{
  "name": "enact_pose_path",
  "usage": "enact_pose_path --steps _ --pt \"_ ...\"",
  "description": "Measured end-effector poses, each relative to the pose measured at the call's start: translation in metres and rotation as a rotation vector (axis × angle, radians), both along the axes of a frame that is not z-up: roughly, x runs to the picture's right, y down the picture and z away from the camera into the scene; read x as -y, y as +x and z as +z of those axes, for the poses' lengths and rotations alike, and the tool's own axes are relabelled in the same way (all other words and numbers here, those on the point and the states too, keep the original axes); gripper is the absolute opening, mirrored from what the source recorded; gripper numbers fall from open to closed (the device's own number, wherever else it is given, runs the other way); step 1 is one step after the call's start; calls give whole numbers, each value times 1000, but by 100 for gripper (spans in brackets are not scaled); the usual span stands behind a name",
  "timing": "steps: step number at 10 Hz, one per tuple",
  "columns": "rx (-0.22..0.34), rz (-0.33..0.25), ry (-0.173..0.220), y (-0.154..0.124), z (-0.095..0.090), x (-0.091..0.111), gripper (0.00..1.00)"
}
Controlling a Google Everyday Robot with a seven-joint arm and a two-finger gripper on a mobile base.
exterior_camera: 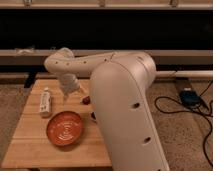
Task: Place the white sponge in the ceramic bowl
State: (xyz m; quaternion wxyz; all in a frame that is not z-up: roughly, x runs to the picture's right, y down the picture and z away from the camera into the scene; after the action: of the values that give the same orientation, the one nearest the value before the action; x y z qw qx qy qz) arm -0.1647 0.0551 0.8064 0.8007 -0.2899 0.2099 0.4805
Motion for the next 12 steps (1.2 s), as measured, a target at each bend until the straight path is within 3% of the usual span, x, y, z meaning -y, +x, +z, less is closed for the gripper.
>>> enact_pose_path --steps 6,9,12 --pt "-41 40 -15 58 53 -6 80" --pt "-36 48 -15 73 77 -24 80" --pt "-19 47 -45 69 95 -39 80"
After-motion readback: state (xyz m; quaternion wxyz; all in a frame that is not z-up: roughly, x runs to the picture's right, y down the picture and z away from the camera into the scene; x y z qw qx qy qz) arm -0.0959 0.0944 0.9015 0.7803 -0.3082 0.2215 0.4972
